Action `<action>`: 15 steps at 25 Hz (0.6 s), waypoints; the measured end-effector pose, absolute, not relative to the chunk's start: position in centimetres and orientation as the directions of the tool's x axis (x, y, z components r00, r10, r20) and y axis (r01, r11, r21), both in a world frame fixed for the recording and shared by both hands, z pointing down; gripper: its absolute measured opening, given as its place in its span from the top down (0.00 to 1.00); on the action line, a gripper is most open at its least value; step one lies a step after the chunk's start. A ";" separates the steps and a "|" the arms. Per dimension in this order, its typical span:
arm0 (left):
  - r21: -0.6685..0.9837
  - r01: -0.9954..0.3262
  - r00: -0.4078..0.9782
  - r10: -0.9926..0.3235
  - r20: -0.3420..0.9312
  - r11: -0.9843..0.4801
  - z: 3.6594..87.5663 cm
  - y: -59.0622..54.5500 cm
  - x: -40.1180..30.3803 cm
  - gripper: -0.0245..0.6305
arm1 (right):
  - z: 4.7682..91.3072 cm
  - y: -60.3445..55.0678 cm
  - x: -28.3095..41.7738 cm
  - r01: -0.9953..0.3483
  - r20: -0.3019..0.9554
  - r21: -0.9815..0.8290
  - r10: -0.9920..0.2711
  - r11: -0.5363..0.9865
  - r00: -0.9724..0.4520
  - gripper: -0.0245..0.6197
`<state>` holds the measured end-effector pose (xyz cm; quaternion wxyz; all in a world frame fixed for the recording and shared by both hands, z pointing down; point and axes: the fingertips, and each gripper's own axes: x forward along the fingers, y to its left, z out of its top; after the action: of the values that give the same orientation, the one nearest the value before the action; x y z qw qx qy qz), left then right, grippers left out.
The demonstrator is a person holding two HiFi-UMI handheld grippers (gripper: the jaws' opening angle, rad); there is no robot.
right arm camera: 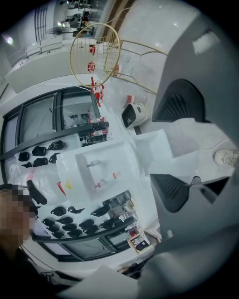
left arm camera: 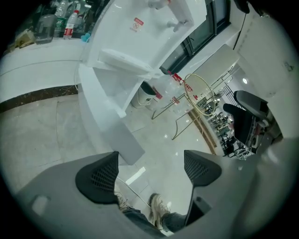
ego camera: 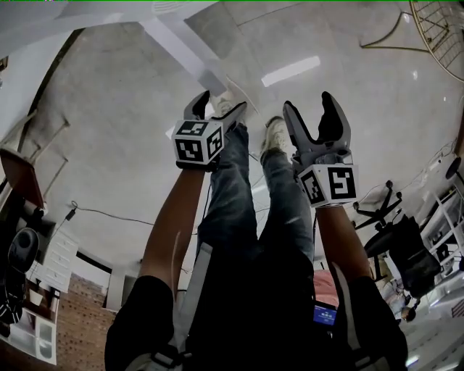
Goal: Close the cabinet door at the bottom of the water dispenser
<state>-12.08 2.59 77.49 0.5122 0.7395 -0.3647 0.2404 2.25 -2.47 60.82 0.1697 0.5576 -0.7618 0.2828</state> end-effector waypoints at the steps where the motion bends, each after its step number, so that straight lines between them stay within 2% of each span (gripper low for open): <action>1: 0.584 -0.782 0.623 -0.288 0.727 -0.217 77.4 2.5 -11.9 0.28 | 60.8 -2.6 2.5 -0.948 0.571 -0.240 -0.760 0.208 -0.311 0.43; 11: 0.602 -0.761 0.649 -0.268 0.712 -0.242 77.4 1.1 -9.4 0.28 | 61.0 -3.8 4.5 -0.956 0.551 -0.268 -0.795 0.120 -0.254 0.44; 15: 0.605 -0.751 0.659 -0.257 0.707 -0.265 77.3 0.4 -8.1 0.28 | 60.5 -5.0 4.5 -0.958 0.534 -0.235 -0.801 0.167 -0.270 0.44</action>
<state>-8.15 0.39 77.31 0.5068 0.7569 -0.3331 0.2438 4.51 -5.02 60.46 0.1450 0.5863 -0.7500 0.2697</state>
